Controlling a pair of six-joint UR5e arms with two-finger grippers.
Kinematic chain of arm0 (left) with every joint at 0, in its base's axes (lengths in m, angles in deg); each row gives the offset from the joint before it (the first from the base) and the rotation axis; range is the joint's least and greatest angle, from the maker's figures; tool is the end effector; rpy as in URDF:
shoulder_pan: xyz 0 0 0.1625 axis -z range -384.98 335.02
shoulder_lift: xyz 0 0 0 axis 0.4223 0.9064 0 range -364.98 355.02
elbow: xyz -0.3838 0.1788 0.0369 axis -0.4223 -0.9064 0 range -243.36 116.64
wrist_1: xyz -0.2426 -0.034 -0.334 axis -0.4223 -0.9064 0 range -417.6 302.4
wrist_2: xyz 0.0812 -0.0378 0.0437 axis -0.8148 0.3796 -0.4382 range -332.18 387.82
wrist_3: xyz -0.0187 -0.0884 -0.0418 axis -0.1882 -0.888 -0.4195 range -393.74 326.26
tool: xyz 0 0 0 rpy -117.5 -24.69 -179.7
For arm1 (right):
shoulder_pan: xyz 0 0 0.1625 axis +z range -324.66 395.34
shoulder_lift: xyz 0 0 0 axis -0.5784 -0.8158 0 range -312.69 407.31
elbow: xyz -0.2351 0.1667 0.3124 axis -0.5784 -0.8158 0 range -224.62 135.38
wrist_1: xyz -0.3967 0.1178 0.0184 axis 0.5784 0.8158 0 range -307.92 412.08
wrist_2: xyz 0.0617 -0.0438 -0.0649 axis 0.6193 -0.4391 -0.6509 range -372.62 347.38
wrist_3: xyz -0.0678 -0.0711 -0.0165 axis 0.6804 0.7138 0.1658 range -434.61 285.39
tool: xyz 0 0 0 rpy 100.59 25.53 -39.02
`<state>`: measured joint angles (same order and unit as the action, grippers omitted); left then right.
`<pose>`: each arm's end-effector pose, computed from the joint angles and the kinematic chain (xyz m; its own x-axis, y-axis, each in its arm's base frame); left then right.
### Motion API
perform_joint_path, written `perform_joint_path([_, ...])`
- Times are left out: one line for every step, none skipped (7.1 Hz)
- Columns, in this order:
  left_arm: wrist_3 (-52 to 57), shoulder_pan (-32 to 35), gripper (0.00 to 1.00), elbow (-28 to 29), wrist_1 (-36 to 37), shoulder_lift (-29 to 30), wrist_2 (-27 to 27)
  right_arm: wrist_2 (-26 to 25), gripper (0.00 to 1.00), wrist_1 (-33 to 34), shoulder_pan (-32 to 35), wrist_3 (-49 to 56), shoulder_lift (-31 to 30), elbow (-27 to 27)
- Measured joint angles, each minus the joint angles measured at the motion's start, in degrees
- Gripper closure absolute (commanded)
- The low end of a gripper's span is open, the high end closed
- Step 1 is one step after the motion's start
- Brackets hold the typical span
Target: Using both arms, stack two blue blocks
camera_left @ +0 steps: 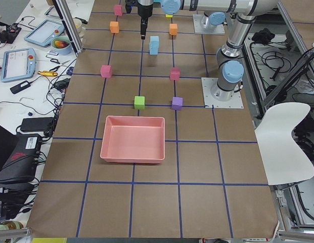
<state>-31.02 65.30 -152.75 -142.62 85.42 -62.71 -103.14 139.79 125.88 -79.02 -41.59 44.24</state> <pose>-0.1348 -0.5028 0.4989 -0.9986 0.0513 -0.0135 0.0523 0.9946 -0.0900 0.1372 -0.4948 0.4843 -0.9977 0.0670 0.0121 0.0674 0.9970 0.0385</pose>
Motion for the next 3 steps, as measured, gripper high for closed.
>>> perform_joint_path([0.97,-0.75,0.00,-0.11,0.17,-0.16,0.09,-0.18,0.00,0.06,0.02,0.04,-0.15,0.07])
perform_joint_path([1.45,-1.08,0.00,-0.14,0.19,-0.31,-0.07,-0.44,0.00,0.08,0.02,0.06,-0.19,0.15])
perform_joint_path([1.90,-1.17,0.00,-0.16,0.20,-0.42,-0.22,-0.56,0.00,0.09,0.03,0.06,-0.25,0.21])
